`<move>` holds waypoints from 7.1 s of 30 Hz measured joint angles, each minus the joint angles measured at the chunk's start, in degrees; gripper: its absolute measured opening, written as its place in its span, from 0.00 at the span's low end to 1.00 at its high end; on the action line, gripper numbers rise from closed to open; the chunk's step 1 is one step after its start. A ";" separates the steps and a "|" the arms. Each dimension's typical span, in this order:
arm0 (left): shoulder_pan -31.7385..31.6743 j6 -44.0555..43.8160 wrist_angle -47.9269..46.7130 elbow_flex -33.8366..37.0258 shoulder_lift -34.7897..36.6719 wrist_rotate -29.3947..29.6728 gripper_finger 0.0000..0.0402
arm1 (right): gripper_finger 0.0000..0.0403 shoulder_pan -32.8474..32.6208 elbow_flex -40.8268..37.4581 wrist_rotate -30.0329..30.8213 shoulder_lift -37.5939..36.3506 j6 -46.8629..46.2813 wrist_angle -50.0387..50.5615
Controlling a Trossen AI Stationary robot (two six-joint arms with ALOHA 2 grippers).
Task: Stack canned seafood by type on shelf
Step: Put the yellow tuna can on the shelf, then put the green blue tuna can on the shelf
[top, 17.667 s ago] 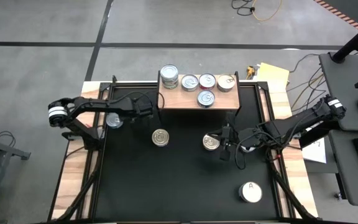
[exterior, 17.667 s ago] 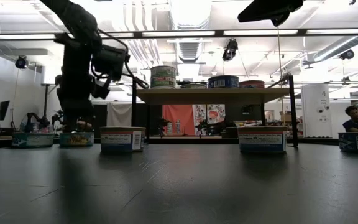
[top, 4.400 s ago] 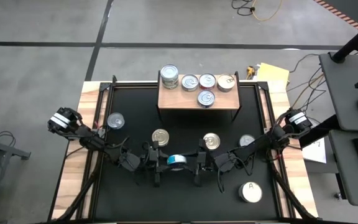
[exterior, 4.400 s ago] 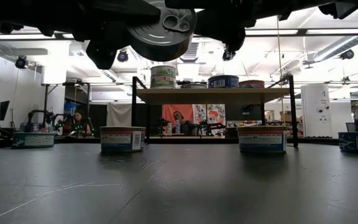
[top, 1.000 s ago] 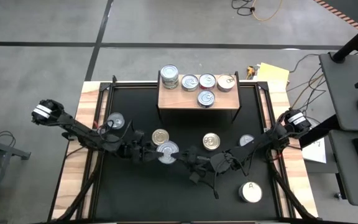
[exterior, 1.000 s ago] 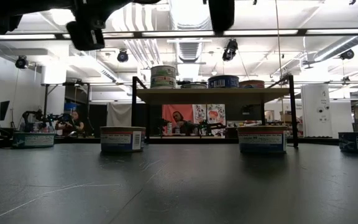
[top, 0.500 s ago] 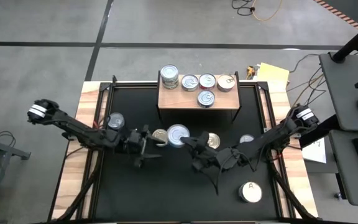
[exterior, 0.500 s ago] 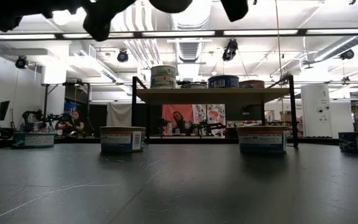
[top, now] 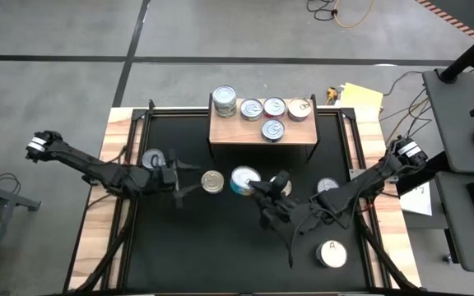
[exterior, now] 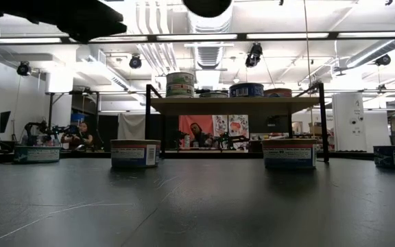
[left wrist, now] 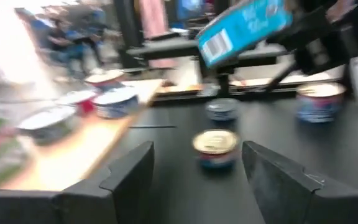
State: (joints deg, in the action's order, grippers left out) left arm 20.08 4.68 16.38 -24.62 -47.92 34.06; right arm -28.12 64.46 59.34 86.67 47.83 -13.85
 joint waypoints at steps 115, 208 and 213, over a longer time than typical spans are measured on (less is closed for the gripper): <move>0.13 -19.55 -24.61 -7.08 -1.20 7.42 0.55 | 0.71 33.81 24.00 -28.14 16.96 -15.41 34.09; 0.11 -8.30 -25.44 -7.08 -1.75 7.37 0.55 | 0.03 31.21 17.86 -30.97 2.78 -51.51 37.68; 0.11 -9.93 -25.43 -7.08 -1.75 7.37 0.55 | 0.03 31.55 17.18 -29.81 8.10 -53.40 38.25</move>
State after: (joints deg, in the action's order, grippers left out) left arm 20.18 -5.26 -9.05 -31.70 -49.67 41.43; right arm 3.43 81.64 29.53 94.77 -5.56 24.41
